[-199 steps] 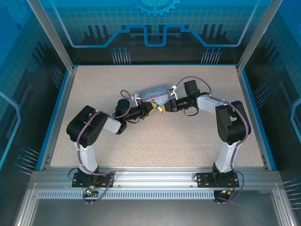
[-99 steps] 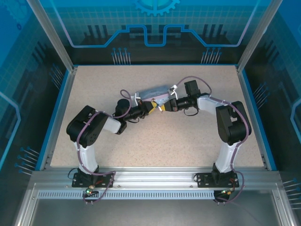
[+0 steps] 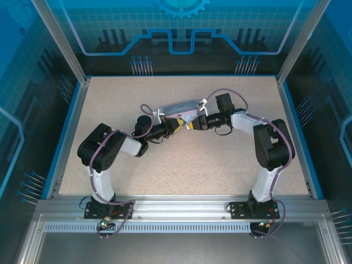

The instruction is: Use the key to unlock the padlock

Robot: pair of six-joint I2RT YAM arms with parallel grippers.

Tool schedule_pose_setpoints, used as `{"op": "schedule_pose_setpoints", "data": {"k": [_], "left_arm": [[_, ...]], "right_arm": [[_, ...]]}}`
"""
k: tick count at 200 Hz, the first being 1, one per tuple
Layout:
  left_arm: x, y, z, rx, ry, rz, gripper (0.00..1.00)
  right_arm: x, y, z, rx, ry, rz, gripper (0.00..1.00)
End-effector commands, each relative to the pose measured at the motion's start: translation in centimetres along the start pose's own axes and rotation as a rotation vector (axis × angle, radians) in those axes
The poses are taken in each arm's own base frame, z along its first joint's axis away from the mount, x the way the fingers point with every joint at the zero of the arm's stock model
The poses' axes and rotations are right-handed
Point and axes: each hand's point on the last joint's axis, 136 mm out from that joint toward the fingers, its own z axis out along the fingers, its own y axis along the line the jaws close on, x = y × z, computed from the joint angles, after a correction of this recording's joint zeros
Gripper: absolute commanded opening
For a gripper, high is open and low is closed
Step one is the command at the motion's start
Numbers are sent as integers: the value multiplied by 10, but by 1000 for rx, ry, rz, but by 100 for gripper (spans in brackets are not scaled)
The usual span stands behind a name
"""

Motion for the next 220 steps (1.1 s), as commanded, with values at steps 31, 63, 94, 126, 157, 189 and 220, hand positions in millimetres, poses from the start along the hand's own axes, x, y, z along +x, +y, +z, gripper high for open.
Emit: {"op": "schedule_pose_setpoints", "data": {"k": [31,63,94,126,157,189,220], "left_arm": [[47,-46,1,141,206,92,0],[48,-41,1,124,204,95,0],[48,-37,2,115,210,98,0],[48,-35,3,110,209,98,0],[48,-32,3,107,212,90,0],[49,-38,3,121,219,90,0],[51,-41,-1,122,225,93,0]], "right_arm": [[-26,0,8,22,-50,-94,0],[-33,23,-2,-42,-82,-136,0],[-37,33,-13,-58,-104,-153,0],[-35,28,-17,-43,-111,-141,0],[-31,20,-16,-9,-111,-121,0],[-31,2,-9,40,-107,-88,0],[-37,-8,-4,50,-109,-83,0]]}}
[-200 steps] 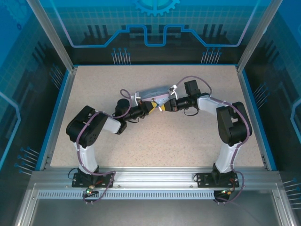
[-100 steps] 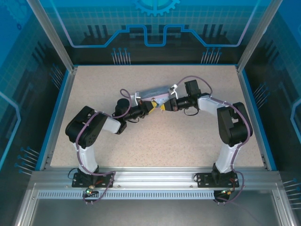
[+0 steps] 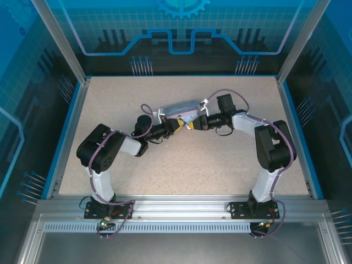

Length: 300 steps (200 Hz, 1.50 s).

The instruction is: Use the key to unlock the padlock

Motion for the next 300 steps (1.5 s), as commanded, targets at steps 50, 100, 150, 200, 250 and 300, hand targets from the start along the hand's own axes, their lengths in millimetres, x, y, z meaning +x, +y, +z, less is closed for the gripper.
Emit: {"op": "schedule_pose_setpoints", "data": {"k": [50,100,150,200,250,300], "left_arm": [[49,-39,-2,134,198,84,0],[48,-42,1,138,205,88,0],[39,-43,4,147,150,83,0],[33,-53,9,172,122,70,0],[27,-56,8,179,86,67,0],[22,-55,11,184,61,57,0]], "right_arm": [[-39,-12,-3,86,-65,-128,0],[-36,-17,3,68,-67,-115,0],[-26,-10,11,32,-67,-105,0],[-21,-16,14,12,-114,-63,0],[-18,-20,15,15,-123,-48,0],[-13,-19,20,0,-143,-38,0]]}}
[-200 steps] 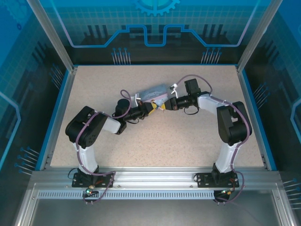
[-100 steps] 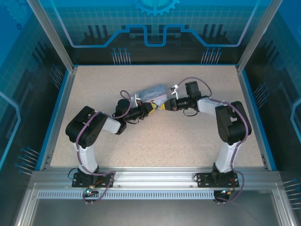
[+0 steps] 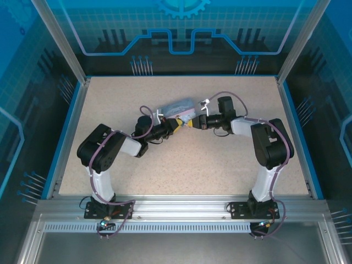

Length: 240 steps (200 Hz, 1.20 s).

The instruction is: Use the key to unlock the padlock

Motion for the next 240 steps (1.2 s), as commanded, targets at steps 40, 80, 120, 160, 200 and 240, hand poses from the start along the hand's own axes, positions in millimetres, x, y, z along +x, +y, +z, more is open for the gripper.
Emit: {"op": "schedule_pose_setpoints", "data": {"k": [40,80,120,160,200,240], "left_arm": [[41,-52,9,187,157,112,0],[43,-39,9,159,153,110,0],[42,-38,13,173,149,96,0],[43,-37,13,171,149,97,0],[44,-30,12,157,146,109,0],[41,-33,12,170,128,97,0]], "right_arm": [[-3,3,12,6,-35,-19,0],[-12,20,9,-44,-51,-31,0],[-7,30,16,-60,-28,-27,0],[1,33,26,-64,-11,-17,0],[0,47,27,-114,-25,-7,0],[-2,54,24,-109,-38,-18,0]]}}
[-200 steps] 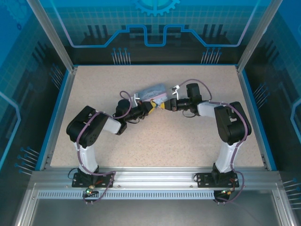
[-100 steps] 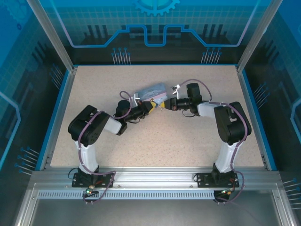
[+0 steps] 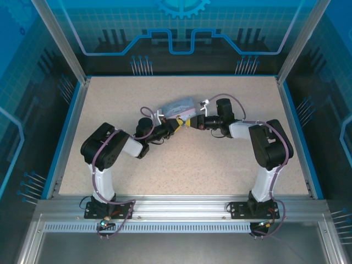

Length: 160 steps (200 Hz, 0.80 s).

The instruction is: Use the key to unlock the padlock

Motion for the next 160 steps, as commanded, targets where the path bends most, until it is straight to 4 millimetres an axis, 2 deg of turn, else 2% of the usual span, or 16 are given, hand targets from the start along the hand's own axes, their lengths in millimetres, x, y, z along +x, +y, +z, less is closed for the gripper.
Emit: {"op": "schedule_pose_setpoints", "data": {"k": [1,18,55,87,100,104,129,142,160], "left_arm": [[41,-37,9,146,151,73,0],[39,-39,9,148,151,75,0],[40,-38,8,144,151,84,0],[38,-37,6,143,147,98,0],[37,-33,5,128,142,96,0],[37,-32,6,125,143,97,0],[34,-29,6,109,135,93,0],[32,-28,6,99,129,97,0],[32,-29,6,95,134,106,0]], "right_arm": [[7,47,15,-111,29,-101,0],[8,42,16,-100,23,-88,0],[6,46,18,-110,10,-73,0],[5,44,1,-64,-23,-64,6],[3,44,-7,-46,-40,-82,12],[10,38,-9,-29,-34,-69,15],[18,29,-19,8,-37,-64,36],[22,28,-23,7,-40,-62,42],[22,27,-31,5,-58,-55,43]]}}
